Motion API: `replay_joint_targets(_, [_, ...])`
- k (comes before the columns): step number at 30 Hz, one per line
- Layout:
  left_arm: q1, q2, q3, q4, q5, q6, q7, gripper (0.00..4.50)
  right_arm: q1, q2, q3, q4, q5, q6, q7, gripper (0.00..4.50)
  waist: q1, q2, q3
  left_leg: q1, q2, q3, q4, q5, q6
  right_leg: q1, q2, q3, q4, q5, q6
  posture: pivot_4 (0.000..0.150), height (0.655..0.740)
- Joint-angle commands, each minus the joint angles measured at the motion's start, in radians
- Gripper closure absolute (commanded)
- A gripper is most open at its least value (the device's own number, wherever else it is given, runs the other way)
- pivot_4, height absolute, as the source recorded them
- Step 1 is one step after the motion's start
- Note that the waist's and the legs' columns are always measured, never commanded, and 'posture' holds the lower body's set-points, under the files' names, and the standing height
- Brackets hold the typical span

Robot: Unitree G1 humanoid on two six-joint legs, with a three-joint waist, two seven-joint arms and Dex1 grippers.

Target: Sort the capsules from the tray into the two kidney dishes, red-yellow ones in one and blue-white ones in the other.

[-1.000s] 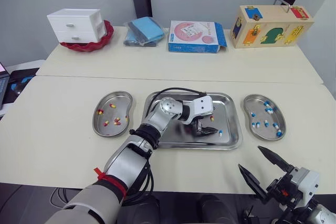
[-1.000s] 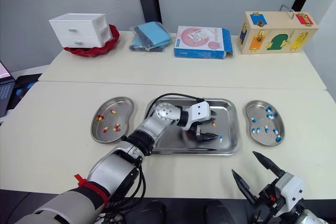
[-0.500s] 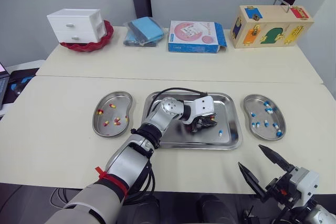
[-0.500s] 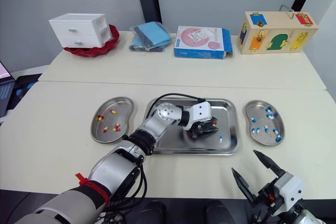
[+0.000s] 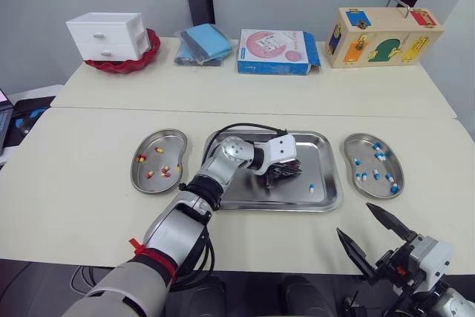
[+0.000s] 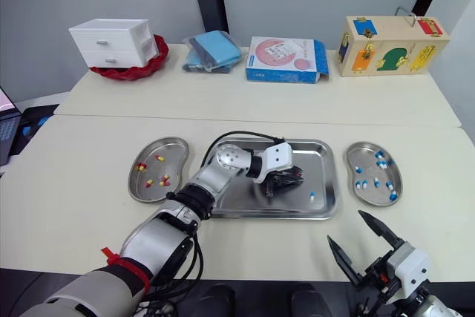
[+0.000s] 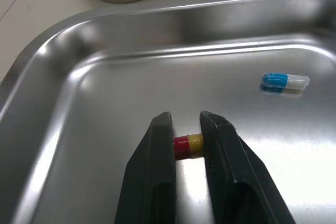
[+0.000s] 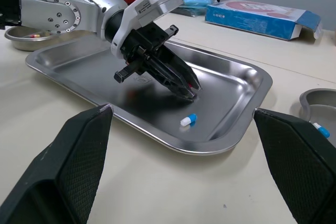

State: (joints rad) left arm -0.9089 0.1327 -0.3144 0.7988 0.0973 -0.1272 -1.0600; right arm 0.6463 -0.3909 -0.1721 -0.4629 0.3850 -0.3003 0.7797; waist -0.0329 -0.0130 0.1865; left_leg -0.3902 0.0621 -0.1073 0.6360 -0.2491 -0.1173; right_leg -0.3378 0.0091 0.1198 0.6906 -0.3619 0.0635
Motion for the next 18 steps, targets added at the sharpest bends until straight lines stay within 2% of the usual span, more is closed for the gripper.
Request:
replay_joint_targets(1, [0.039, 0.041, 0.06, -0.208, -0.073, 0.072, -0.003, 3.83, -0.008, -0.037, 0.007, -0.008, 0.017, -0.018, 0.046, 0.0, 0.001, 0.0, 0.0, 0.0, 0.0, 0.0, 0.0, 0.0, 0.0, 0.0, 0.0, 0.0, 0.0, 0.0, 0.0, 0.15, 0.74])
replay_joint_targets(9, [0.288, 0.26, 0.257, -0.717, -0.152, 0.436, 0.141, 3.83, -0.069, -0.146, -0.004, 0.006, 0.131, 0.028, 0.172, 0.0, -0.001, 0.001, -0.001, 0.001, 0.001, 0.0, 0.0, 0.0, 0.0, 0.001, 0.0, 0.0, 0.002, 0.0, 0.0, 0.15, 0.74])
replay_joint_targets(15, [0.484, 0.408, 0.439, -0.945, -0.168, 0.626, 0.282, 3.83, -0.107, -0.223, -0.033, 0.073, 0.204, 0.043, 0.299, 0.0, 0.006, 0.001, 0.0, 0.001, 0.001, -0.001, 0.004, 0.0, 0.0, 0.002, 0.0, -0.001, 0.002, 0.0, 0.0, 0.15, 0.74])
replay_joint_targets(18, [0.543, 0.431, 0.492, -0.987, -0.171, 0.659, 0.35, 3.83, -0.145, -0.237, -0.029, 0.101, 0.225, 0.056, 0.337, 0.0, 0.01, 0.001, 0.0, 0.001, 0.001, -0.002, 0.006, 0.0, 0.0, 0.003, 0.0, -0.001, 0.003, 0.0, 0.0, 0.15, 0.74])
